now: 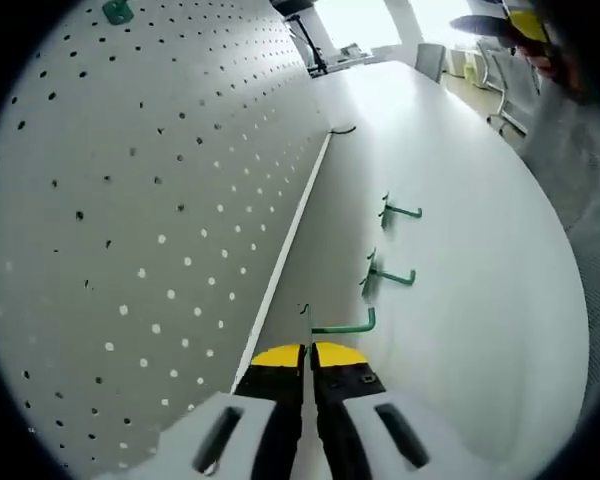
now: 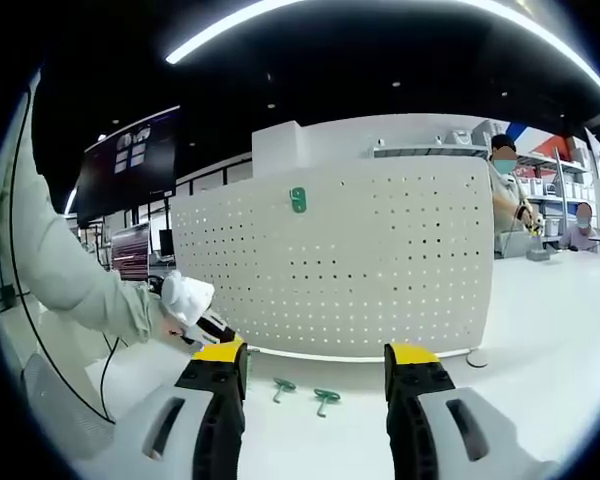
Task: Insert the hook assembly into the mounting plate slot until the hook locks in place.
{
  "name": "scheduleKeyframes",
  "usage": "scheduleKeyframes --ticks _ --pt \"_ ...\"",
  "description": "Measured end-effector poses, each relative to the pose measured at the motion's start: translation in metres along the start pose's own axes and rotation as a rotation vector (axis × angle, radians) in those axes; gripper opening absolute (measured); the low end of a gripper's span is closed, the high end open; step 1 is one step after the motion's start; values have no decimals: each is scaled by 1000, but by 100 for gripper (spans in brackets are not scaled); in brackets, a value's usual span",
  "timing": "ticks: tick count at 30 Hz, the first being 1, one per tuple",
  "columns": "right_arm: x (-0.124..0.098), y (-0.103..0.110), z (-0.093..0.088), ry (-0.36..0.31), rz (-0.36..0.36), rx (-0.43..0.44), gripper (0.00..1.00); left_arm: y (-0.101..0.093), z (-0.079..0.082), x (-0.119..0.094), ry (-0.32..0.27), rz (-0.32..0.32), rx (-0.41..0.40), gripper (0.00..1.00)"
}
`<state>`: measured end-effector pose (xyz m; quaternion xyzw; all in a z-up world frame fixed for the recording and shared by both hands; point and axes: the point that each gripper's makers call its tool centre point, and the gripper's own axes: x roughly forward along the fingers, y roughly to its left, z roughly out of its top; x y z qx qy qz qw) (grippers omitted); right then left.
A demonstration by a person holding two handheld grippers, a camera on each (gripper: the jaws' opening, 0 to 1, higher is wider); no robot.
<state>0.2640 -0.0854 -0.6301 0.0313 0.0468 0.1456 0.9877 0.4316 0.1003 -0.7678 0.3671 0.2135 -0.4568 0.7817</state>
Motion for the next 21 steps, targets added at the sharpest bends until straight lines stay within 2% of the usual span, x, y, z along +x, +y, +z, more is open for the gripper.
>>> scheduleKeyframes --ticks 7,14,18,21 --pt "0 2 1 -3 9 -10 53 6 11 -14 -36 44 -7 2" --pt "0 6 2 -7 21 -22 53 17 21 -31 -77 98 -46 3" --pt "0 7 2 -9 26 -25 53 24 29 -42 -119 146 -107 3" --pt "0 9 2 -9 34 -28 53 24 33 -49 -139 159 -128 3"
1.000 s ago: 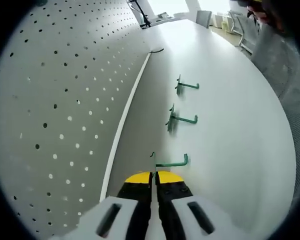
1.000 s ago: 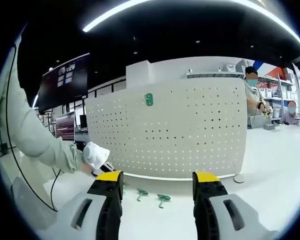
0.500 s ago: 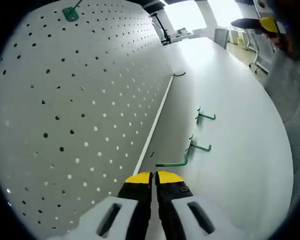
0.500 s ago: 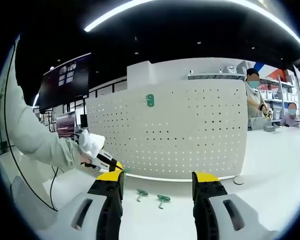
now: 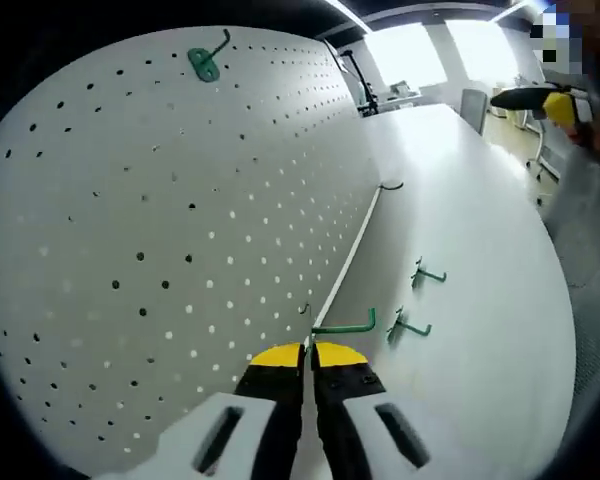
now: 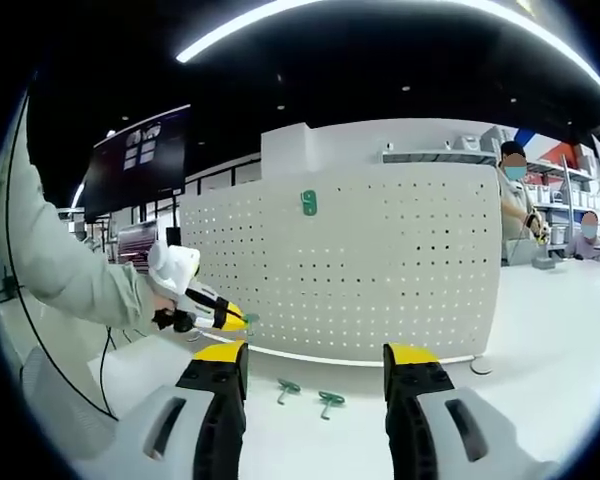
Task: Insert the hook assembly into the mounting plate slot until the hook locks in place.
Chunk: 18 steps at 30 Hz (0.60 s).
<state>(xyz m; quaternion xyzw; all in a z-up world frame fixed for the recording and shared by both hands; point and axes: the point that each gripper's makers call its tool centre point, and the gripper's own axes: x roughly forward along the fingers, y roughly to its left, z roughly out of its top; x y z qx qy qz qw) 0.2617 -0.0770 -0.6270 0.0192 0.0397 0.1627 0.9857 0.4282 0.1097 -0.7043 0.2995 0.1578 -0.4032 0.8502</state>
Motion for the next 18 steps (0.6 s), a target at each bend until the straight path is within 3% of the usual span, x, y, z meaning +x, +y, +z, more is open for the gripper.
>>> scheduleKeyframes --ticks 18 --pt "2 10 0 4 39 -21 52 -9 27 -35 -126 87 -83 3"
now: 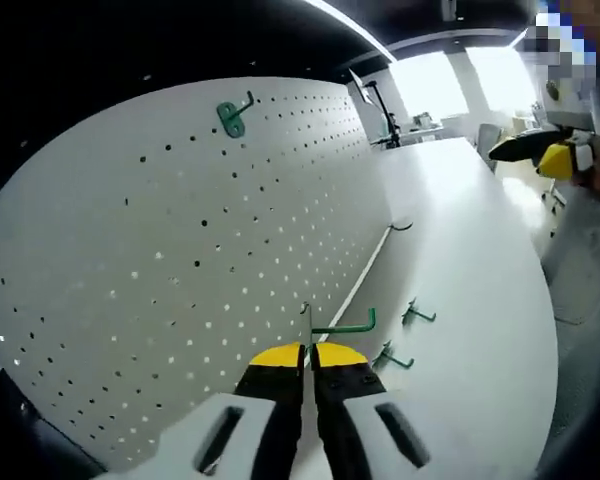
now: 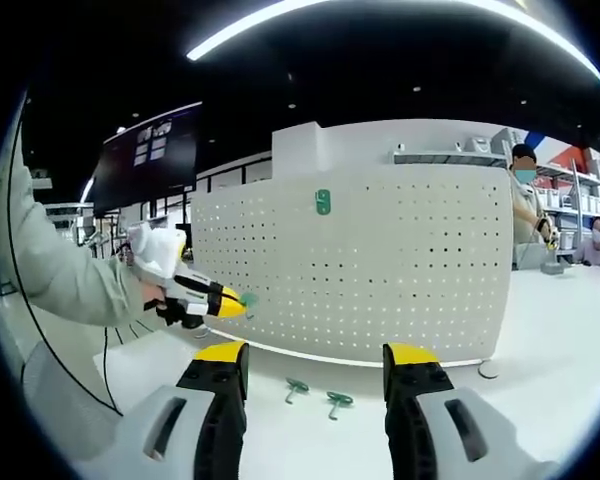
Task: Insert the hook assembly into the mounting plate slot until the hook locks in place.
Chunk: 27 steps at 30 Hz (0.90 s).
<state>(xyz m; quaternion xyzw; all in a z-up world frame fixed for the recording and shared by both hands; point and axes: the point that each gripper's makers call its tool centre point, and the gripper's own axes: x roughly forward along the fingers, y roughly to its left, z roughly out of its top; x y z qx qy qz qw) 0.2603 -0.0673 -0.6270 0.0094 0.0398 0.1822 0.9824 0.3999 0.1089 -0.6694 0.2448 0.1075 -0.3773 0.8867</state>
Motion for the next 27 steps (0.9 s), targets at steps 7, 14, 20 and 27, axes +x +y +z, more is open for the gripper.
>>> scheduleKeyframes --ticks 7,14,20,27 --pt "0 2 0 0 8 -6 52 3 8 -16 -54 54 -74 3" --pt "0 4 0 3 15 -11 52 4 20 -32 -117 104 -121 3" --pt "1 8 -1 7 30 -17 50 2 34 -45 -182 136 -152 3" --pt "2 14 -3 18 56 -29 47 -8 40 -53 -221 130 -171 3"
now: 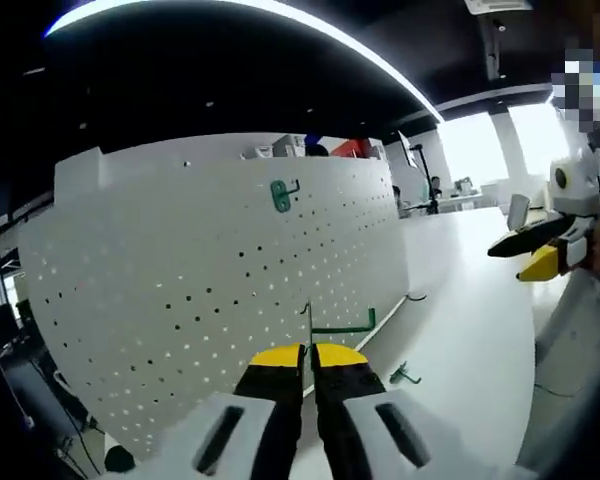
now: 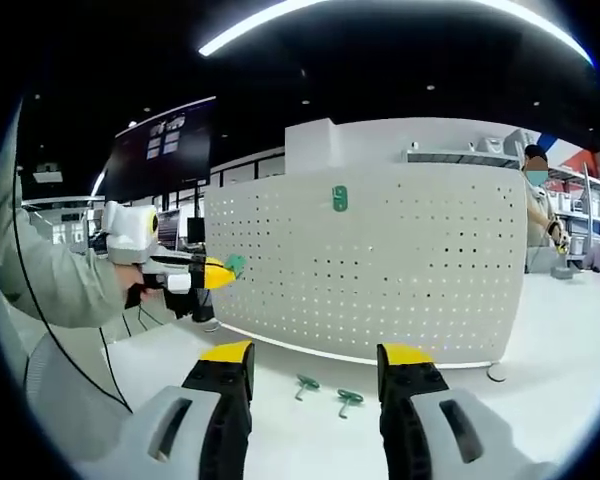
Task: Insert the hook assembly into the mounting plate slot until the hook locks in place.
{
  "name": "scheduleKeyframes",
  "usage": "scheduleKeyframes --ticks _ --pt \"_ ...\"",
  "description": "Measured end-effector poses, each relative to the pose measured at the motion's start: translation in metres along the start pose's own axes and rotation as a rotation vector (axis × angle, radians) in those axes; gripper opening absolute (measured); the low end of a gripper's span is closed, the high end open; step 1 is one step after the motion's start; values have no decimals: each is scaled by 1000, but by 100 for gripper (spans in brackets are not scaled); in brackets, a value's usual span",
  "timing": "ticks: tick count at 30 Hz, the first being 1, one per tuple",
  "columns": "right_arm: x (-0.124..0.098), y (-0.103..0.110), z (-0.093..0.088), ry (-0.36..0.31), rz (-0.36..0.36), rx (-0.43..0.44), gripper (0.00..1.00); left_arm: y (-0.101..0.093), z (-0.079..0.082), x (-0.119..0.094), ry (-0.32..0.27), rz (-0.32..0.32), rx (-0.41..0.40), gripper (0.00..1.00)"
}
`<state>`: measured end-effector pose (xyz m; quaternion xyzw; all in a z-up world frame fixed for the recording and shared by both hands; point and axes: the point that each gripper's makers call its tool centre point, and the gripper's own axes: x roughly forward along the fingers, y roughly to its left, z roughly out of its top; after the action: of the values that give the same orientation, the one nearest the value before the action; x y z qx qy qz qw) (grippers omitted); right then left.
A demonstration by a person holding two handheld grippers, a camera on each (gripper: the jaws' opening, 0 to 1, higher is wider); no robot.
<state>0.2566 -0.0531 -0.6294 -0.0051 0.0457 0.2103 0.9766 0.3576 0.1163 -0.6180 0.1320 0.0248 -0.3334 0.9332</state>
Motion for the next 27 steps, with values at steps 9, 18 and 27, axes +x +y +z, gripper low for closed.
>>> scheduleKeyframes --ticks 9,18,27 --pt "1 4 -4 18 16 0 46 -23 -1 -17 -76 -1 -103 3" --pt "3 6 -7 34 27 -3 46 -34 1 -33 -130 10 -195 3" --pt "4 11 -10 50 47 -15 43 -40 -7 -36 -151 3 -273 3"
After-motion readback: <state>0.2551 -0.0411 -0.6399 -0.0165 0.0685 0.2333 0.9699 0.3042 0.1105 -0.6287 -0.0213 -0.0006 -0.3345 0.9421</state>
